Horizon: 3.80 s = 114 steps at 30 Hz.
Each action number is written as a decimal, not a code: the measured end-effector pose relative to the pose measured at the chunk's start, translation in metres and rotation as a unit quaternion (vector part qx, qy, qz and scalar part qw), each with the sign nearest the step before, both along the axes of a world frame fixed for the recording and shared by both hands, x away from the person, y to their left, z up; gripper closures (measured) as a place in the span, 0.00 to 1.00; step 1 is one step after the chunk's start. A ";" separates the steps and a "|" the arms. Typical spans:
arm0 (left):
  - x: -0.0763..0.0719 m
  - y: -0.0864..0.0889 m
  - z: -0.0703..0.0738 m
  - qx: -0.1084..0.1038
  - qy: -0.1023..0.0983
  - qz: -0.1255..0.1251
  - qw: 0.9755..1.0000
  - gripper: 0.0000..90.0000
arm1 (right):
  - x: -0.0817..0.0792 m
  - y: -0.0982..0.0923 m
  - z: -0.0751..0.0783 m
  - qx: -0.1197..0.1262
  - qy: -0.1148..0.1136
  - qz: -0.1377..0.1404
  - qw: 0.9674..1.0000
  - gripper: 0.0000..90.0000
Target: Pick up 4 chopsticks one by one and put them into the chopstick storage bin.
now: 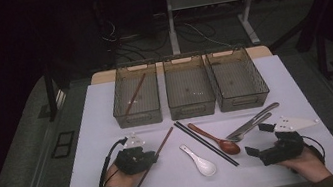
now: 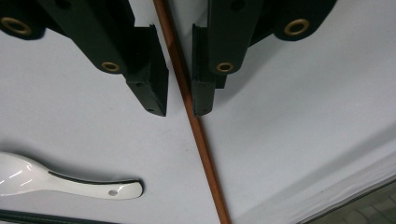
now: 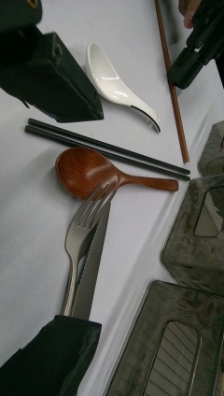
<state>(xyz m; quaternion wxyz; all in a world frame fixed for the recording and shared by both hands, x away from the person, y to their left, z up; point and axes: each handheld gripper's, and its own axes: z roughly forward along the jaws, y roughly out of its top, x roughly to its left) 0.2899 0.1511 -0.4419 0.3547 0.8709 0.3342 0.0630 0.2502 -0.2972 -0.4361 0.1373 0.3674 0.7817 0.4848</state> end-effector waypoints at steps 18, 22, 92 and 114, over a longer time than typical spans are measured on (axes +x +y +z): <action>0.000 -0.005 0.001 0.021 -0.005 0.005 1.000 0.91 | 0.000 0.000 0.000 -0.001 0.001 -0.001 1.000 0.01; 0.000 -0.006 0.002 0.031 -0.010 0.012 0.999 0.91 | 0.000 0.000 0.000 -0.001 0.000 -0.001 1.000 0.01; 0.015 0.032 0.046 -0.058 -0.065 0.011 0.996 0.93 | 0.001 0.002 0.000 -0.007 0.000 0.005 1.000 0.01; 0.045 0.033 0.062 -0.076 -0.080 0.023 0.994 0.93 | 0.001 0.001 -0.001 -0.006 0.003 0.002 1.000 0.01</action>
